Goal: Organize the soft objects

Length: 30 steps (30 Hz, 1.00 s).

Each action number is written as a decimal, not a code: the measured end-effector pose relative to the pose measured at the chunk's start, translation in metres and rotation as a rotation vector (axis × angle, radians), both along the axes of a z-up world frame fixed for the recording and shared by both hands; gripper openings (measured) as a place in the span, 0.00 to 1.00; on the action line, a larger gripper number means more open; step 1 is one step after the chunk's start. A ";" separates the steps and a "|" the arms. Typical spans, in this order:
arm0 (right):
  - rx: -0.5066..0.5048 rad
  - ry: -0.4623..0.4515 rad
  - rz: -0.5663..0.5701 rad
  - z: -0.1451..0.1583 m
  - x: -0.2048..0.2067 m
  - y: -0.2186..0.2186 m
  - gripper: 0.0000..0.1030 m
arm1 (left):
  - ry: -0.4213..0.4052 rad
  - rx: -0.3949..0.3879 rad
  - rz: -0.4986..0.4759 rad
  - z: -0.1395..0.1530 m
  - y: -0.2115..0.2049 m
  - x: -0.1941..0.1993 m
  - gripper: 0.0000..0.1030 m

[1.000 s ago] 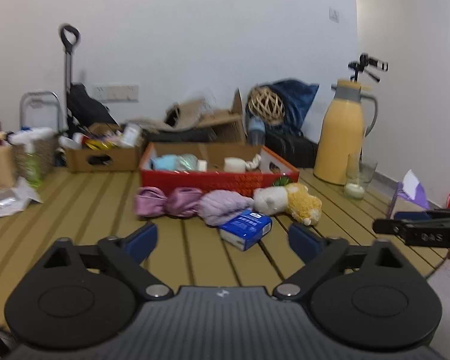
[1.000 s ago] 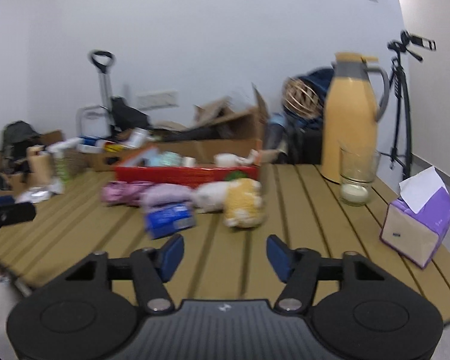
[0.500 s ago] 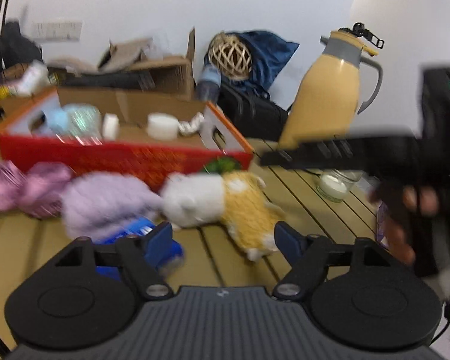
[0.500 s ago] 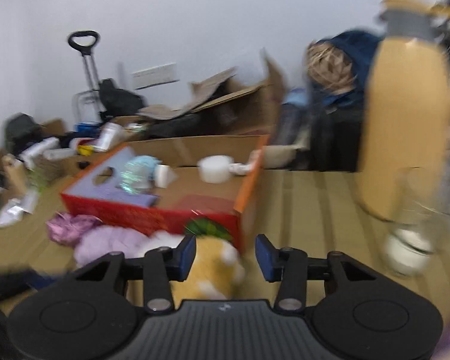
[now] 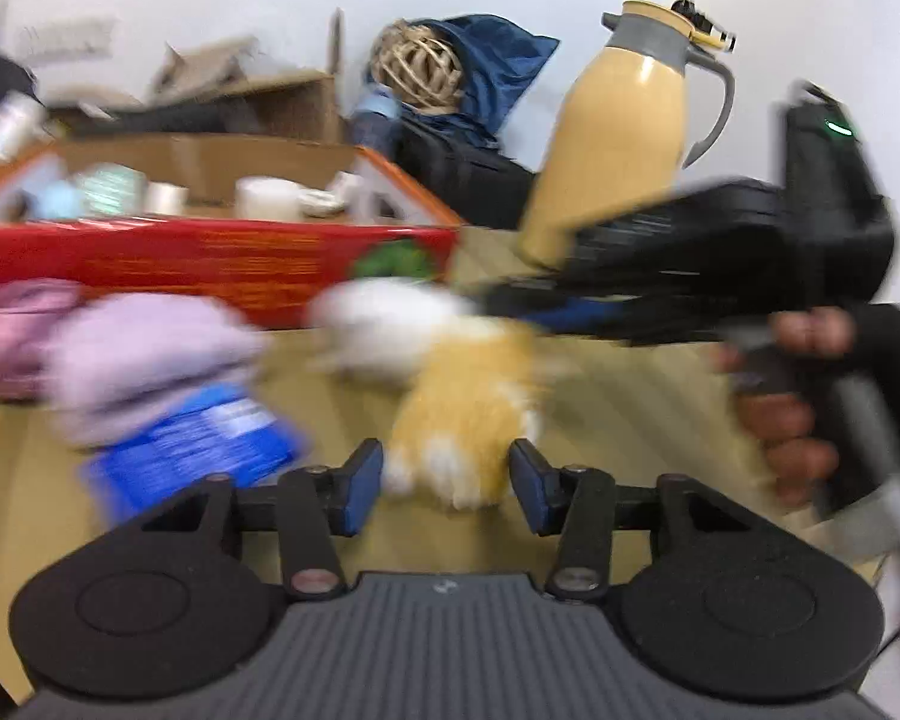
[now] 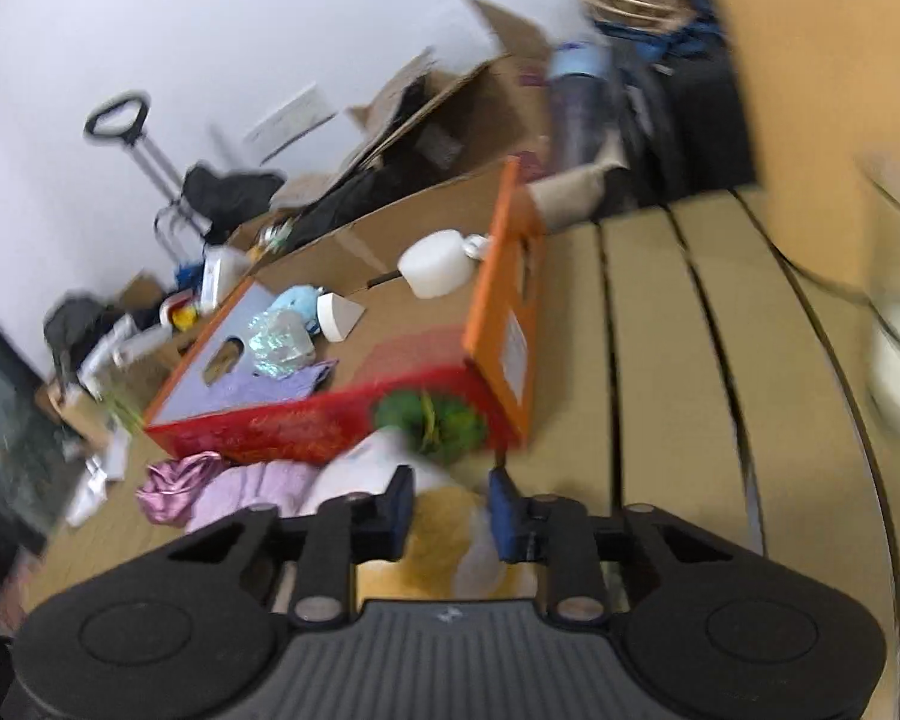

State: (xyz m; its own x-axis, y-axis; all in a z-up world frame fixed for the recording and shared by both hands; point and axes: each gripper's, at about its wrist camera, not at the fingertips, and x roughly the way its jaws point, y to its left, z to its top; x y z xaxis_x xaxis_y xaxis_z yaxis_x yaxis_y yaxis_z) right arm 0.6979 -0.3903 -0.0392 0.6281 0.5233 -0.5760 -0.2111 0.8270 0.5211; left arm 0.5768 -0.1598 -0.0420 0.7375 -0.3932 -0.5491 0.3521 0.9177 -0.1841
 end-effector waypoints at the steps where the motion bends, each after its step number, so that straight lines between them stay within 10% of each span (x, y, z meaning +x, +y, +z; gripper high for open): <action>1: 0.016 -0.003 -0.031 -0.002 -0.018 -0.006 0.19 | -0.008 0.050 0.032 -0.001 0.011 -0.010 0.31; 9: 0.062 -0.118 -0.158 -0.003 -0.119 -0.010 0.22 | 0.048 -0.170 0.057 0.021 0.053 -0.036 0.49; 12: 0.059 -0.162 -0.148 -0.002 -0.129 -0.007 0.45 | 0.067 -0.223 -0.007 0.021 0.039 -0.021 0.67; 26: 0.134 -0.099 -0.197 -0.028 -0.112 0.002 0.49 | 0.229 -0.397 0.000 -0.009 0.041 0.031 0.65; 30: 0.160 -0.080 -0.192 -0.035 -0.107 0.002 0.53 | 0.244 -0.399 0.014 -0.011 0.034 0.038 0.52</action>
